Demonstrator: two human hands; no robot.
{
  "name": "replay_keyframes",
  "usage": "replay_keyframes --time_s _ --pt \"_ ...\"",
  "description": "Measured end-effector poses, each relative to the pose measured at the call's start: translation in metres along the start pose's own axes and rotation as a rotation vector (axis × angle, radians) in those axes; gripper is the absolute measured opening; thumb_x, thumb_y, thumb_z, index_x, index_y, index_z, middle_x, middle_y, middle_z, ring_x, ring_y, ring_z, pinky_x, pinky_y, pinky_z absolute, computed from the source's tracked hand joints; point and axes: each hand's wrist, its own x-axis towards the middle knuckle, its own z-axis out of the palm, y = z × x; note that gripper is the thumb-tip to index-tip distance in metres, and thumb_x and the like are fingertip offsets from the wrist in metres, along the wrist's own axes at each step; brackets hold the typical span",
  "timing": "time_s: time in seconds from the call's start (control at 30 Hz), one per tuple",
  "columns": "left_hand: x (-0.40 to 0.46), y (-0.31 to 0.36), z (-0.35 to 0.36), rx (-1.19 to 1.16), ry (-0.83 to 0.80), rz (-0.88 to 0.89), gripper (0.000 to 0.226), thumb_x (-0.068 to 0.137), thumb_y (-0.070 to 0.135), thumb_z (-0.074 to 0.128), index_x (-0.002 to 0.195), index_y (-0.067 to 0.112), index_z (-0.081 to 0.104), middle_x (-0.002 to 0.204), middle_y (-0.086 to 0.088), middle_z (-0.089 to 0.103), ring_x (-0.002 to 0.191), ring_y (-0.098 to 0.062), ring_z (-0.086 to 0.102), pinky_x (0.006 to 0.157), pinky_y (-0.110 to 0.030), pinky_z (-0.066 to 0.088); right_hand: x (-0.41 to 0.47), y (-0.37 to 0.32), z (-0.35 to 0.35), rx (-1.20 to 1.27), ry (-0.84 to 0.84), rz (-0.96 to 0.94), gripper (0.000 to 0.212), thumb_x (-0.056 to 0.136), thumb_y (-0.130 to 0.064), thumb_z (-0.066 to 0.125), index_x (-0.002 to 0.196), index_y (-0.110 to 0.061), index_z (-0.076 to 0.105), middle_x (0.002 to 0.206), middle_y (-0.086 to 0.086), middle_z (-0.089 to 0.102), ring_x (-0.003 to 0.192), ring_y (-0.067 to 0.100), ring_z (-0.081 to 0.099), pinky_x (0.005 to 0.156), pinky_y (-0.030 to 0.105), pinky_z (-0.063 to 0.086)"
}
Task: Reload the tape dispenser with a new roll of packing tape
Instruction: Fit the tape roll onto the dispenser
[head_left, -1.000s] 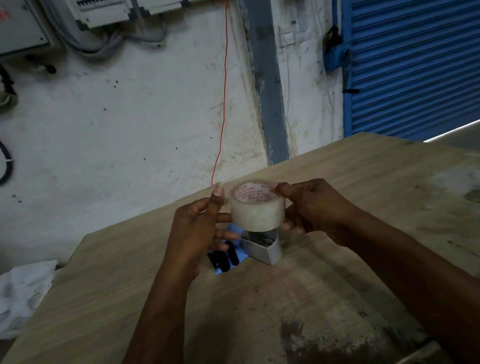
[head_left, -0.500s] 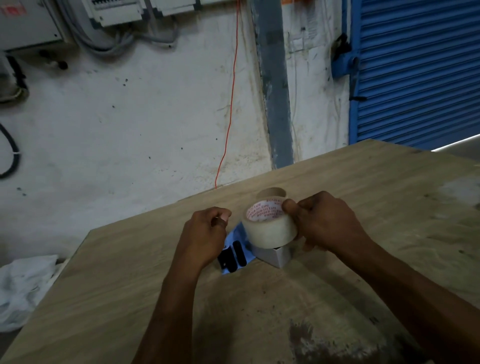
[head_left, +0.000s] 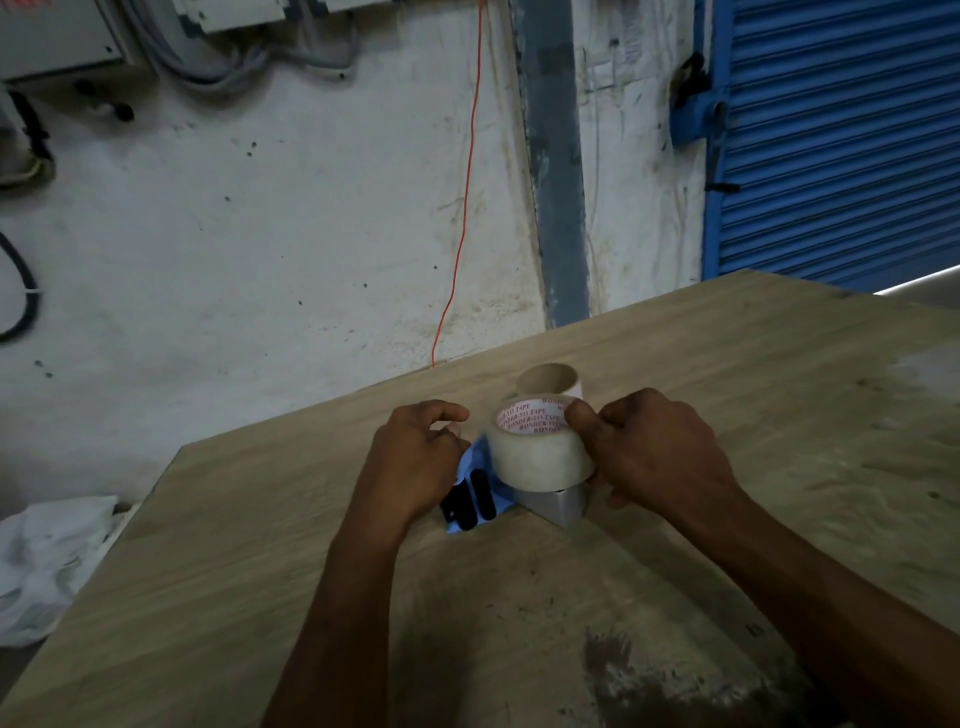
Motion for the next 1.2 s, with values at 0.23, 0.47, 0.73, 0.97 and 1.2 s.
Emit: replay_keyframes --time_s 0.23,0.47,0.73,0.97,1.2 --pt "-0.011 0.011 -0.015 -0.044 -0.339 -0.083 0.079 0.078 0.006 0.083 0.142 0.038 0.051 0.104 0.001 0.078 0.093 -0.016 0.074 0.087 -0.041 0.061 -0.004 -0.003 0.001 -0.052 0.064 -0.043 0.074 0.077 -0.083 0.036 0.056 -0.018 0.062 0.05 0.0 0.063 0.05 0.017 0.065 0.06 0.037 0.059" --pt "-0.014 0.011 -0.012 0.199 -0.333 -0.044 0.135 0.061 0.002 0.093 0.161 0.042 0.013 0.122 -0.004 0.072 0.103 -0.018 0.071 0.097 -0.042 0.058 -0.01 -0.005 -0.001 -0.127 0.023 -0.018 0.079 0.076 -0.093 0.034 0.062 -0.02 0.061 0.055 -0.001 0.063 0.058 0.019 0.066 0.063 0.033 0.056" --pt "-0.014 0.011 -0.011 0.212 -0.304 -0.078 0.138 0.06 0.003 0.095 0.162 0.039 0.01 0.11 -0.002 0.076 0.097 -0.019 0.073 0.097 -0.043 0.057 -0.008 -0.001 -0.002 -0.021 -0.114 0.067 0.073 0.085 -0.08 0.042 0.071 -0.014 0.069 0.05 -0.001 0.069 0.051 0.017 0.068 0.068 0.041 0.062" --pt "-0.013 0.01 -0.011 0.189 -0.291 -0.102 0.138 0.059 0.007 0.097 0.162 0.039 0.011 0.112 -0.003 0.076 0.101 -0.02 0.072 0.098 -0.041 0.055 -0.017 0.002 -0.007 0.167 -0.232 0.119 0.068 0.092 -0.069 0.052 0.081 -0.005 0.071 0.059 0.006 0.074 0.053 0.025 0.073 0.054 0.034 0.059" --pt "-0.008 0.004 -0.012 0.192 -0.318 -0.097 0.138 0.06 0.01 0.097 0.163 0.037 0.009 0.109 0.003 0.079 0.113 -0.017 0.069 0.107 -0.038 0.047 -0.019 0.011 0.006 -0.037 -0.138 0.059 0.071 0.084 -0.084 0.044 0.08 -0.018 0.072 0.062 0.004 0.072 0.06 0.02 0.069 0.07 0.041 0.061"
